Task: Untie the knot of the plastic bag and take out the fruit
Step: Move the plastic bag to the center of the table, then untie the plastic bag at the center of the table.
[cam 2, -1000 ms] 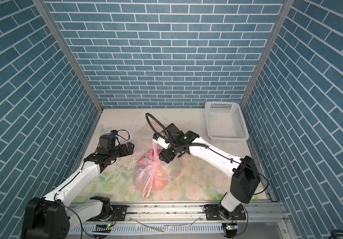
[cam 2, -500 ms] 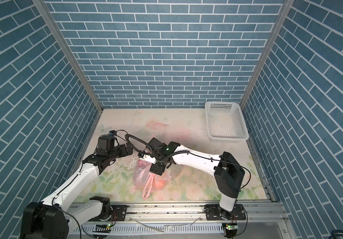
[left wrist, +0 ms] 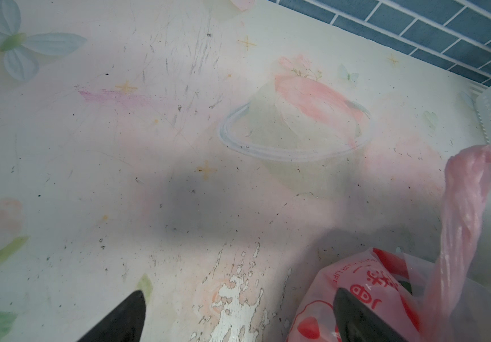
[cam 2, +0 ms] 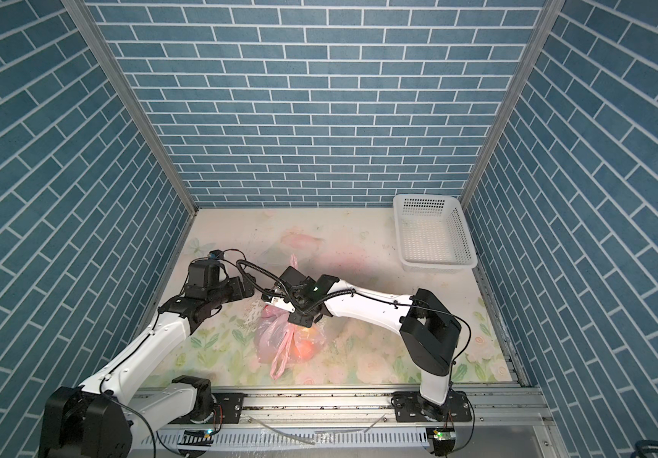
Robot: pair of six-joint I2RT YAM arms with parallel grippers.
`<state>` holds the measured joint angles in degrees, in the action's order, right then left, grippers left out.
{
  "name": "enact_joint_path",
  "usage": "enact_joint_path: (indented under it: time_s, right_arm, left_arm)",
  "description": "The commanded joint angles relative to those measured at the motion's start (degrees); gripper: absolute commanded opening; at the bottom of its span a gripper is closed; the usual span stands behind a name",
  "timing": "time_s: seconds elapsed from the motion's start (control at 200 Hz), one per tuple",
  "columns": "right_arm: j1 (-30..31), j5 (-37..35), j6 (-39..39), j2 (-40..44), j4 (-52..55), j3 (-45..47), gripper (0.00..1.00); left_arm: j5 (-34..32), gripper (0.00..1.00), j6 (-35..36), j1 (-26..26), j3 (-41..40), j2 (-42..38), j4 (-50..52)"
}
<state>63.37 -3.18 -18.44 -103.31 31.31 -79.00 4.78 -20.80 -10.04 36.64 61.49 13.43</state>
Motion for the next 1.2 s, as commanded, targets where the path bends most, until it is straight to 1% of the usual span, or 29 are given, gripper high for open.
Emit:
enact_joint_path:
  time_s: [0.0, 0.215, 0.41, 0.5, 0.595, 0.61, 0.62, 0.63, 0.665, 0.71, 0.715, 0.725, 0.825, 0.875, 0.99, 1.11, 1.195]
  right_arm:
    - [-2.4, -4.6, 0.3, -0.6, -2.4, 0.5, 0.00]
    - [-8.3, -10.3, 3.7, -0.6, -3.1, -1.0, 0.00]
    - [-12.4, -12.1, 5.5, -0.5, -2.1, -1.0, 0.00]
    - [-13.5, -11.7, 5.6, 0.1, -2.2, 0.0, 0.00]
    - [-14.3, -9.2, 6.0, 1.7, -2.0, 0.6, 0.00]
    - [-14.5, -8.5, 6.2, 2.0, -1.9, 0.6, 0.05]
    - [-14.5, -8.3, 6.3, 2.1, -1.8, 0.5, 0.07]
    - [-14.7, -7.5, 6.4, 2.4, -1.6, 0.5, 0.12]
    - [-15.1, -5.7, 7.0, 3.5, -1.2, 0.3, 0.23]
    - [-15.5, -3.8, 7.7, 4.9, -0.3, -0.3, 0.35]
    - [-15.5, -3.8, 7.7, 4.9, -0.3, -0.3, 0.35]
    - [-15.6, -3.0, 7.9, 5.3, 0.1, -0.4, 0.39]
    - [-16.6, 0.1, 9.3, 8.3, 3.2, -1.5, 0.53]
    - [-17.1, 0.9, 10.1, 9.5, 4.5, -1.7, 0.57]
    - [-18.1, 2.3, 11.7, 11.7, 8.2, -1.5, 0.64]
    - [-19.1, 3.0, 12.9, 14.0, 10.1, 0.1, 0.66]
    - [-19.9, 4.0, 14.2, 16.1, 9.4, 2.6, 0.66]
  left_arm:
    - [-0.2, 1.00, 0.2, -0.2, -0.1, 0.1, 1.2]
    - [0.7, 1.00, 0.4, -0.2, 0.7, 0.7, 1.1]
    - [2.3, 0.99, 0.6, -0.4, 2.0, 1.8, 0.9]
    - [2.5, 1.00, 2.3, -2.3, 3.1, 2.8, 1.4]
    - [3.8, 1.00, 6.0, -6.0, 7.5, 5.2, 2.2]
    - [4.1, 1.00, 6.6, -6.6, 8.1, 5.7, 2.4]
    - [4.2, 1.00, 7.0, -7.0, 8.6, 6.1, 2.6]
    - [4.4, 1.00, 7.4, -7.5, 9.0, 6.5, 2.8]
    - [5.3, 1.00, 9.1, -8.9, 10.9, 7.9, 3.8]
    - [6.6, 0.99, 11.4, -10.9, 13.6, 10.0, 5.1]
    - [6.6, 0.99, 11.7, -11.1, 13.9, 10.3, 5.3]
    - [6.6, 1.00, 12.2, -11.6, 14.6, 10.7, 5.7]
    - [7.6, 0.99, 17.1, -16.0, 20.5, 15.2, 9.3]
    - [8.7, 0.97, 18.9, -17.8, 22.6, 17.1, 10.3]
    - [11.7, 0.91, 21.1, -19.9, 25.8, 20.4, 11.2]
    - [13.9, 0.86, 22.2, -21.1, 26.8, 22.7, 11.3]
    - [14.1, 0.84, 22.5, -21.9, 27.2, 24.2, 11.0]
